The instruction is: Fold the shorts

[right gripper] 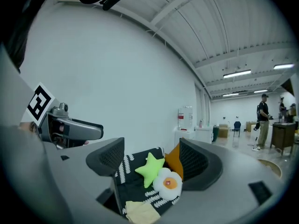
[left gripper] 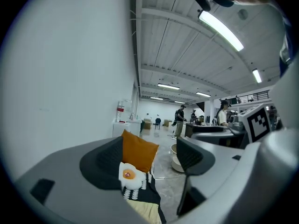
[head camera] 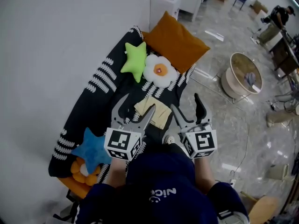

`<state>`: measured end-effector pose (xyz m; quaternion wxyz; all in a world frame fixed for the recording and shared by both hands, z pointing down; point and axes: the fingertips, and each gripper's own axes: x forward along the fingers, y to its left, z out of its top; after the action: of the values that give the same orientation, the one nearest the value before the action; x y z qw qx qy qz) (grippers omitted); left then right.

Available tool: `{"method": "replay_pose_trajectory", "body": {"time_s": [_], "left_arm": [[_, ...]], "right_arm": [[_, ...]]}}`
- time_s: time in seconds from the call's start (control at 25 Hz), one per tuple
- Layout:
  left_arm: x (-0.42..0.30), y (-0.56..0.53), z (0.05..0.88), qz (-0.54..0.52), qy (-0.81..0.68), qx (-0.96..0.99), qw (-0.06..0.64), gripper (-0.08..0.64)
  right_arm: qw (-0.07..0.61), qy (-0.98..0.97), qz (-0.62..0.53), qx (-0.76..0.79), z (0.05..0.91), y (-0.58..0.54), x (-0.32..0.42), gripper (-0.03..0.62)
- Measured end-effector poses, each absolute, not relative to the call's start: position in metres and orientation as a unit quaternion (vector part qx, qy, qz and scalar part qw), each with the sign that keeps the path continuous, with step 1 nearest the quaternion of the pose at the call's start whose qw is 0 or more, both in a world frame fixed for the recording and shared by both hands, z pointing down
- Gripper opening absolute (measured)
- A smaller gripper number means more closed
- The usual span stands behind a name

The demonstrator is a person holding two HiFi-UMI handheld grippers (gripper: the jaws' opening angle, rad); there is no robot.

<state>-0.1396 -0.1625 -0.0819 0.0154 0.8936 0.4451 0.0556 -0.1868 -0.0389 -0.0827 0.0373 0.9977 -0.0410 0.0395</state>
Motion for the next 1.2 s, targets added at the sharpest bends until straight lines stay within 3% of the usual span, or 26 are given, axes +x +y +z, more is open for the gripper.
{"method": "replay_pose_trajectory", "body": {"time_s": [0.2,0.4,0.48,0.52,0.68,0.84,1.2], "left_arm": [[-0.145,-0.161,-0.073,0.044,0.438,0.898,-0.024,0.341],[-0.153,-0.15,-0.093,0.03,0.462,0.885,0.051,0.339],[-0.151,-0.147,-0.099,0.021,0.465,0.882,0.071,0.303],[-0.149,-0.146,-0.101,0.02,0.467,0.881,0.074,0.261],[-0.146,-0.144,-0.097,0.016,0.462,0.885,0.044,0.065],[-0.143,-0.142,-0.091,0.008,0.452,0.892,0.008,0.003],[-0.144,-0.134,-0.093,-0.01,0.438,0.899,-0.013,0.002]], "right_arm": [[0.065,-0.039,0.023,0.997,-0.099,-0.051,-0.194,0.359],[0.069,-0.037,0.025,0.997,-0.096,-0.048,-0.201,0.359],[0.064,-0.03,0.006,0.997,-0.098,-0.044,-0.2,0.233],[0.063,-0.028,0.002,0.998,-0.098,-0.042,-0.199,0.201],[0.06,-0.037,-0.001,0.998,-0.098,-0.044,-0.19,0.143],[0.063,-0.044,-0.002,0.997,-0.098,-0.047,-0.185,0.014],[0.049,-0.068,-0.012,0.996,-0.101,-0.052,-0.181,0.009]]}}
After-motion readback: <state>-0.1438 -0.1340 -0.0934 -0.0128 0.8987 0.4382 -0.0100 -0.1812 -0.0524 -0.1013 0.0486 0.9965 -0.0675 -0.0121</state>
